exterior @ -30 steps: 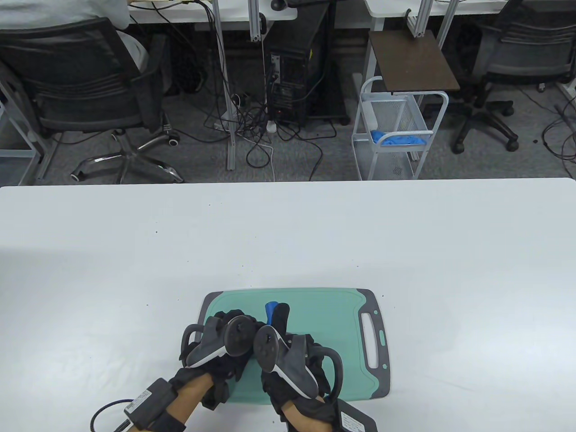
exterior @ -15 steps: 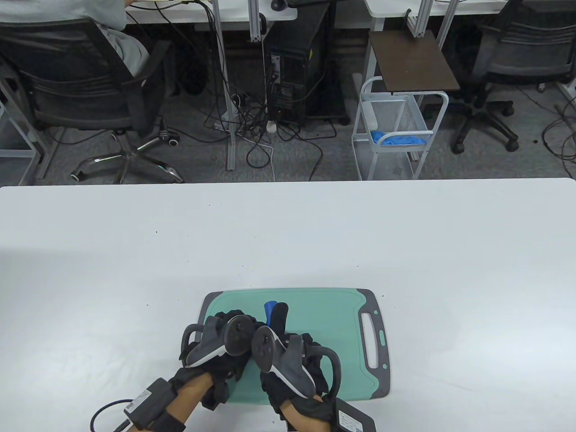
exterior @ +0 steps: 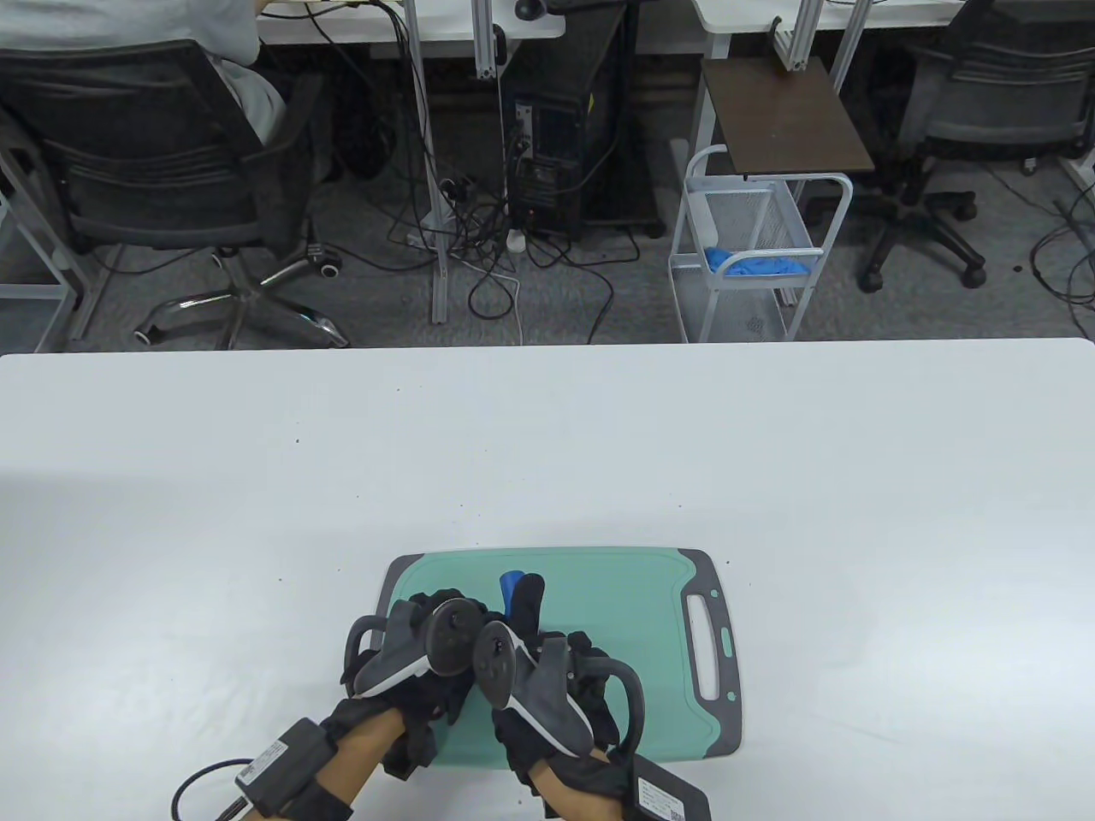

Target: Slice plasticine roll into thin flakes

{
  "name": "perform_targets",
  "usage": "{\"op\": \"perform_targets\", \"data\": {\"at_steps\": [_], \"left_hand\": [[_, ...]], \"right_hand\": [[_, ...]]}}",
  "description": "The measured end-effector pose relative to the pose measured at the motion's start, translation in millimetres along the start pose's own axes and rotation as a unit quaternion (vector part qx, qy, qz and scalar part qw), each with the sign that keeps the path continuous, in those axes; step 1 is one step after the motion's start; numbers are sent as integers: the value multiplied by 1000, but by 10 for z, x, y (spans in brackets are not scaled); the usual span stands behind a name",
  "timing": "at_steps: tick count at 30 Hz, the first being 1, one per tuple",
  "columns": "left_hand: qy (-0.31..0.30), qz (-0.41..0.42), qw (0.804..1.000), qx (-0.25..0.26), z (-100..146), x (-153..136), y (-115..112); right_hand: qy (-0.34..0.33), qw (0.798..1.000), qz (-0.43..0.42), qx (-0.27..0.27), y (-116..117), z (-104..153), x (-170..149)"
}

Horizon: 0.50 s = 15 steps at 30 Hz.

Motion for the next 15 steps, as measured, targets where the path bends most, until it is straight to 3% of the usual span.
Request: {"op": "perform_targets", "data": {"at_steps": [15], "left_hand": [[0,1,1000,-1,-1,-1,-2]], "right_hand": [[0,1000,10,-5,13,-8,27]]}}
Point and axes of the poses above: the tracker on the back of each hand, its own x axis roughly to the thumb side, its own z axis roughly from the fingertips to the wrist, y = z × x, the point moved 2 cm from there along -z, roughly from the wrist to the fingertips, and after that the axes turned 13 degrees about x, right-handed, at the moved point
